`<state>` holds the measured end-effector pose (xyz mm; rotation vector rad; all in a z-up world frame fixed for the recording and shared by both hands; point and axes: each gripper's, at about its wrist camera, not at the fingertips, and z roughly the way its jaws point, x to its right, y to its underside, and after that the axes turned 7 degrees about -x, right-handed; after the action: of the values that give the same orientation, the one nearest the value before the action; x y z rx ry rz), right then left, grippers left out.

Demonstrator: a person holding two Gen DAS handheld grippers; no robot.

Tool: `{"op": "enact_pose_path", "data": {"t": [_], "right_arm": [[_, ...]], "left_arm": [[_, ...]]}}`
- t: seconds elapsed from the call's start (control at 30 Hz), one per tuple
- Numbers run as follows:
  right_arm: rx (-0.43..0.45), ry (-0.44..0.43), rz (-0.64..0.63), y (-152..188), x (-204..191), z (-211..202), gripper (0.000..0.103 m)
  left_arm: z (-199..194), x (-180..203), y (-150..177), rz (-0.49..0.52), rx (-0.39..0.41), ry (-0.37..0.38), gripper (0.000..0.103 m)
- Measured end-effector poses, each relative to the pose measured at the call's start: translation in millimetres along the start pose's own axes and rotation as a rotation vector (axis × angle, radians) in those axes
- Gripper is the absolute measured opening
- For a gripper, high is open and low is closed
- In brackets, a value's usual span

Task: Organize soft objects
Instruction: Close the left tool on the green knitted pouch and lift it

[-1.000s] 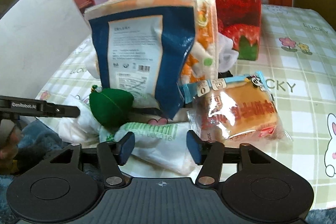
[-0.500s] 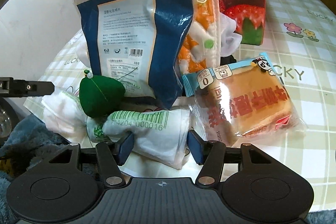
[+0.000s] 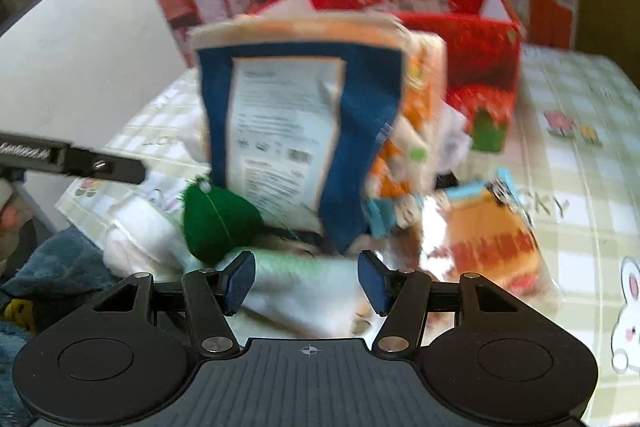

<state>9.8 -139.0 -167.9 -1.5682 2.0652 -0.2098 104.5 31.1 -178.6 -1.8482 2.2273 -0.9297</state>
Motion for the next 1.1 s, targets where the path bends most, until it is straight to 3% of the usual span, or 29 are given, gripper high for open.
{"op": "enact_pose_path", "data": {"t": [0.3,0.53,0.7,0.77,1.1], "right_arm": [[-0.020,-0.046,-0.163,-15.4,-29.3,9.2,0.054],[-0.082,-0.131,-0.194,-28.0,-41.1,37.0,0.053],[-0.117,-0.153,-0.168,-29.9,-40.3,52.1,0.052],[-0.110,-0.165,-0.145,-30.7,-38.0,52.1,0.045],[0.069,-0.184,-0.154,-49.5,-35.3,8.2,0.043]], "left_arm": [[32.9,12.6,-3.5,-0.007,-0.106,0.048,0.059],[46.1,5.4,-9.4,-0.060,-0.126,0.094,0.059],[57.2,12.0,-9.9,-0.040,-0.154,0.123,0.056],[57.1,13.9,-10.7,-0.031,-0.148,0.119,0.055],[6.9,29.4,-39.8,0.012,0.015,0.139,0.054]]}}
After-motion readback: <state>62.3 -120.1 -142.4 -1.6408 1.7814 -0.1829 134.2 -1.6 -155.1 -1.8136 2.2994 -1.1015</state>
